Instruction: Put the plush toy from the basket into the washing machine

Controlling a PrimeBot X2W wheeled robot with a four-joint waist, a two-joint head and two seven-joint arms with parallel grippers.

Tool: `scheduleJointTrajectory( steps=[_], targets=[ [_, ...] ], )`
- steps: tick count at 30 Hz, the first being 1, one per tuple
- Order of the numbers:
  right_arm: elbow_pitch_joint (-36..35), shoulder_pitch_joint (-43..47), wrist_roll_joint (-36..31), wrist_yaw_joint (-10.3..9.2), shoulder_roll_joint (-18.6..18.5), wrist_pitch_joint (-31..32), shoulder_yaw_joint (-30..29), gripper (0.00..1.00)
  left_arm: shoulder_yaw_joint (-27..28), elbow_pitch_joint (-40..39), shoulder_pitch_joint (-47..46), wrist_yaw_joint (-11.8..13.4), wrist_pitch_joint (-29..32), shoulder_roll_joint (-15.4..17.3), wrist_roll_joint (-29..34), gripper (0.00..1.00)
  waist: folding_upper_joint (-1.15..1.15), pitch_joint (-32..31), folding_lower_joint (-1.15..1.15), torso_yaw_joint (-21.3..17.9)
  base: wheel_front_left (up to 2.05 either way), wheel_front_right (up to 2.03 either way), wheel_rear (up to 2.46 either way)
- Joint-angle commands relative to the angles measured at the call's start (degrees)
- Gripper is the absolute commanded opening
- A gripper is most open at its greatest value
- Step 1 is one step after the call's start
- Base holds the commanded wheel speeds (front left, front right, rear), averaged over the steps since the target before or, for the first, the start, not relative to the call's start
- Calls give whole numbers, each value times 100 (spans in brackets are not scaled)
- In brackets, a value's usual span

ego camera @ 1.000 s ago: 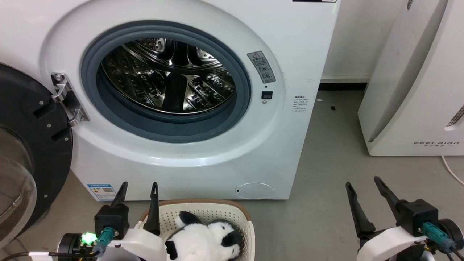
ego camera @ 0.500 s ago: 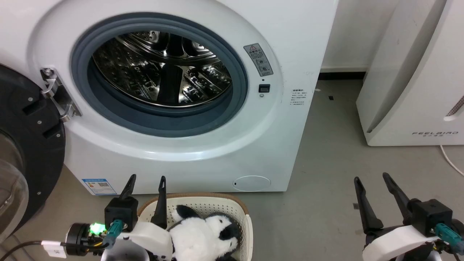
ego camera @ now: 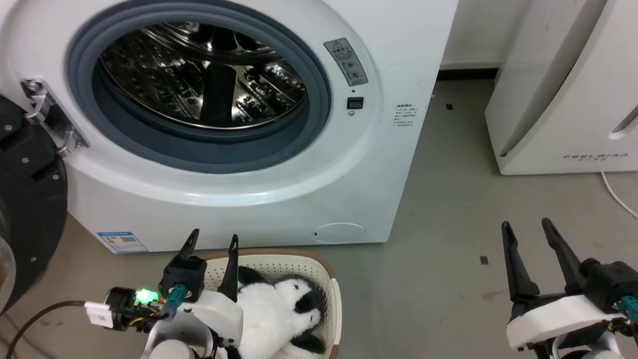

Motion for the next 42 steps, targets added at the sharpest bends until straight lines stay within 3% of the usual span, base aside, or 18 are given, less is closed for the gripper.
scheduleJointTrajectory(
  steps=[1,24,42],
  targets=[
    [-31,-97,74,-1,-2,-60,-37,100,-69,136,-158,21,-59,53,42,100,0,79,0,-32,0,0,0],
    [-106,-576,545,-2,-2,-335,-170,100,-825,2181,-1372,-111,-321,430,270,100,0,1066,0,-399,0,0,0],
    [-228,-1021,916,-3,-3,-550,-296,100,-1589,3594,-2385,-444,359,835,536,100,0,2123,0,-671,0,0,0]
  ],
)
